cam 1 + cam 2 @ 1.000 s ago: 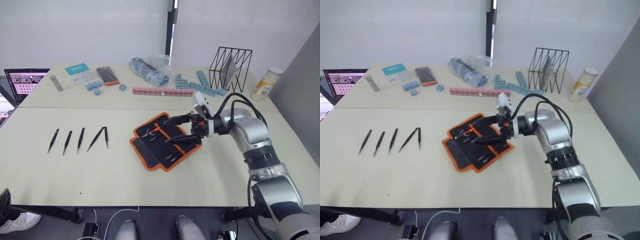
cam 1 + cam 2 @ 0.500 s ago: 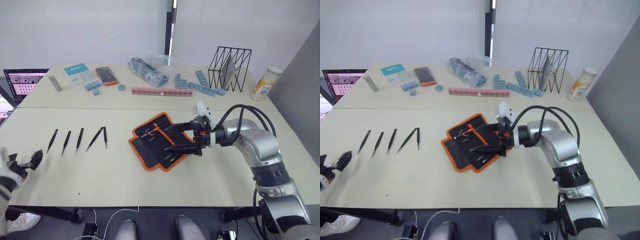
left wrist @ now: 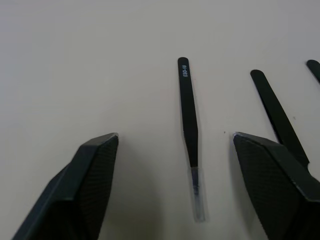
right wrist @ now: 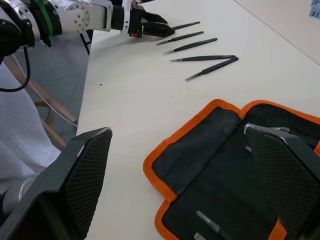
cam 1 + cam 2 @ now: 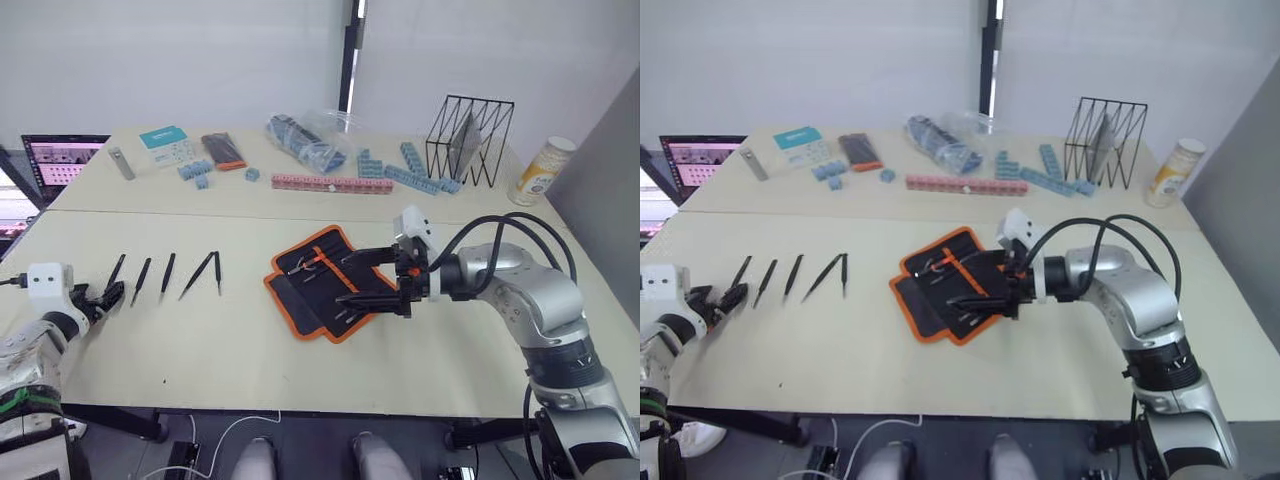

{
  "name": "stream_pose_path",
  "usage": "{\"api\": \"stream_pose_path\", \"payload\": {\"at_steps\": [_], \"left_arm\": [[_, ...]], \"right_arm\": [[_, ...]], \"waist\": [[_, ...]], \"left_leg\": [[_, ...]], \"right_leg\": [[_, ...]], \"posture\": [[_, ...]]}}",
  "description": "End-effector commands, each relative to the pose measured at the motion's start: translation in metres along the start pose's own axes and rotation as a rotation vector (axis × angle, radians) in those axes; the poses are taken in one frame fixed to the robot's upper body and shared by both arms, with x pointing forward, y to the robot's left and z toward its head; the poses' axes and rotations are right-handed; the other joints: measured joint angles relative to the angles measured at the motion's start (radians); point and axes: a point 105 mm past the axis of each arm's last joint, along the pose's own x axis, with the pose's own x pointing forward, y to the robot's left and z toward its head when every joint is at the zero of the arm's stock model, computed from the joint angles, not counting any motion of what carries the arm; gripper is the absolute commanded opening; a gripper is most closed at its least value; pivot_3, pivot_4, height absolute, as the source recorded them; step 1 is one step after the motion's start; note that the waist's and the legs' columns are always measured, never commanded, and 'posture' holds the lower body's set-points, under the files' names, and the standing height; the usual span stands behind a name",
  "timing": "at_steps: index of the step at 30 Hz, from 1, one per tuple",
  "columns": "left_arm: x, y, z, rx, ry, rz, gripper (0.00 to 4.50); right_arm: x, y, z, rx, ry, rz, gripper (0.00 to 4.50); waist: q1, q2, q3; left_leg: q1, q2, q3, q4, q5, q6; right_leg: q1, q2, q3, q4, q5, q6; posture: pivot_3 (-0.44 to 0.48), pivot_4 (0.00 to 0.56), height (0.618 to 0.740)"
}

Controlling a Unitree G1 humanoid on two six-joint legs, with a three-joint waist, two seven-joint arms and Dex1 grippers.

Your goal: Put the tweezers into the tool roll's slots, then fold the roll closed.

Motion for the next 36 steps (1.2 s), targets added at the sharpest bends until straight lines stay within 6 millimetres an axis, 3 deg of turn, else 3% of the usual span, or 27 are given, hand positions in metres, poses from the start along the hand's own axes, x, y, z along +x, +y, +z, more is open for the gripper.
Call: {"api": "stream_pose_path", "payload": {"at_steps": [1, 8, 14, 20, 23, 25, 28, 31, 36], "left_arm": [[0.001, -0.003, -0.008, 0.016, 0.039, -0.036, 2.31], [-0.002, 0.002, 0.001, 0.029, 0.003, -0.037, 0.07], [-0.008, 0.011, 0.034, 0.036, -0.103, -0.032, 0.07], [-0.012, -0.010, 0.076, 0.063, -0.221, -0.146, 0.07], [-0.020, -0.053, 0.107, 0.067, -0.297, -0.371, 0.07], [-0.025, -0.083, 0.117, 0.091, -0.293, -0.506, 0.07], [-0.036, -0.122, 0.126, 0.131, -0.278, -0.686, 0.00], [-0.045, -0.161, 0.121, 0.172, -0.188, -0.842, 0.00], [-0.047, -0.198, 0.116, 0.239, -0.090, -0.946, 0.00]], "right_arm": [[-0.007, 0.003, 0.012, -0.040, -0.026, -0.018, 4.50], [-0.011, 0.001, 0.011, -0.052, -0.019, -0.057, 4.50], [-0.014, -0.002, 0.009, -0.070, -0.017, -0.096, 4.50], [-0.019, -0.011, 0.005, -0.144, -0.012, -0.187, 4.50], [-0.020, -0.018, -0.002, -0.134, -0.018, -0.244, 4.50], [-0.020, -0.022, -0.007, -0.116, -0.025, -0.275, 4.50], [-0.017, -0.028, -0.016, -0.111, -0.032, -0.337, 3.66], [-0.015, -0.037, -0.027, -0.101, -0.027, -0.423, 2.64], [-0.009, -0.045, -0.050, -0.045, -0.011, -0.527, 0.92]], "waist": [[0.005, 0.000, 0.000], [0.018, 0.000, 0.000], [0.017, 0.000, 0.000], [0.016, -0.001, 0.000], [0.017, -0.001, 0.000], [0.018, -0.001, 0.001], [0.015, -0.001, 0.001], [0.010, -0.001, 0.001], [0.002, -0.001, 0.001]], "left_leg": [[0.000, 0.000, 0.000, 0.000, 0.000, 0.000], [0.000, 0.000, 0.000, 0.000, 0.000, 0.000], [0.000, 0.000, 0.000, 0.000, 0.000, 0.000], [-0.001, 0.000, 0.000, 0.000, 0.000, 0.000], [-0.001, 0.000, 0.000, 0.000, 0.000, 0.001], [-0.001, 0.000, 0.000, 0.000, 0.000, 0.001], [-0.001, 0.000, 0.000, 0.001, 0.001, 0.001], [-0.001, 0.000, 0.000, 0.001, 0.001, 0.001], [-0.001, 0.000, -0.001, 0.001, 0.001, 0.001]], "right_leg": [[0.000, 0.000, 0.000, 0.000, 0.000, 0.000], [0.001, 0.000, 0.000, -0.001, 0.000, 0.000], [0.000, 0.000, 0.000, -0.001, 0.000, 0.000], [0.000, 0.000, 0.000, -0.001, 0.000, 0.000], [0.000, 0.000, 0.000, -0.001, 0.000, 0.000], [0.000, 0.000, 0.000, -0.001, 0.000, 0.000], [0.001, 0.000, 0.000, -0.001, 0.000, 0.001], [0.001, 0.000, 0.000, 0.000, 0.000, 0.001], [0.001, 0.001, 0.000, 0.001, -0.001, 0.001]], "posture": [[0.000, 0.150, 0.740], [0.000, 0.150, 0.740], [0.000, 0.150, 0.740], [0.000, 0.150, 0.740], [0.000, 0.150, 0.740], [0.000, 0.150, 0.740], [0.000, 0.150, 0.740], [0.000, 0.150, 0.740], [0.000, 0.150, 0.740]]}}
